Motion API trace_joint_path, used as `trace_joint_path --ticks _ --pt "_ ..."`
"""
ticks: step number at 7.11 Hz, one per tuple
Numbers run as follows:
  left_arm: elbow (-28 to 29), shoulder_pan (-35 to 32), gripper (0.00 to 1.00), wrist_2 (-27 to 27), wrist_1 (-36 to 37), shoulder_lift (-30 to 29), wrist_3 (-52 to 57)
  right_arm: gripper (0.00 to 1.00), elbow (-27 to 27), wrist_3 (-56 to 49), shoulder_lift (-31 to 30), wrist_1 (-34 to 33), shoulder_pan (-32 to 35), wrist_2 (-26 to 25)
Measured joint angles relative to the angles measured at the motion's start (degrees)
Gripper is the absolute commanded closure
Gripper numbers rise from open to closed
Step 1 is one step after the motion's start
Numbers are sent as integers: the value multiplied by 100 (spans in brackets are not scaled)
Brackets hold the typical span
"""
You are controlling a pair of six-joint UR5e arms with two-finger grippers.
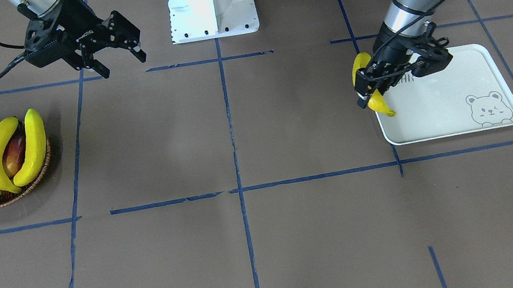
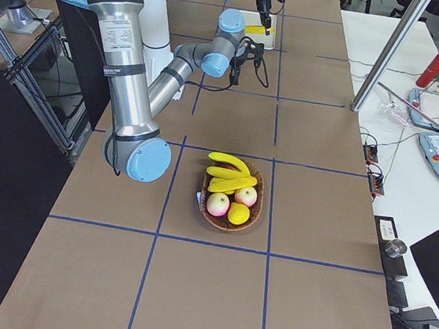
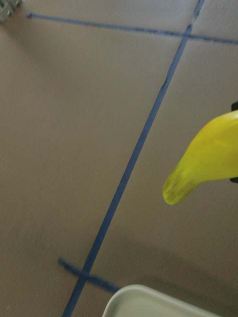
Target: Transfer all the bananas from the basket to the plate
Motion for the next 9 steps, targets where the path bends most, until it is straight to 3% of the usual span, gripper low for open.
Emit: trace_joint_path --ticks 3,6,7,8,9 --pt "264 -494 100 181 26 1046 1614 0 -28 5 7 -37 5 -17" --pt "980 -668 98 326 -31 1112 2141 0 -51 6 22 -35 7 -21" --pt "1153 -675 91 356 -41 1099 2269 0 -53 4 27 -34 10 -23" --pt "1258 -681 31 367 -51 1095 2330 0 -53 6 34 -34 15 -25" --pt "1326 -683 0 369 -70 1093 2357 0 -54 7 42 -34 27 -23"
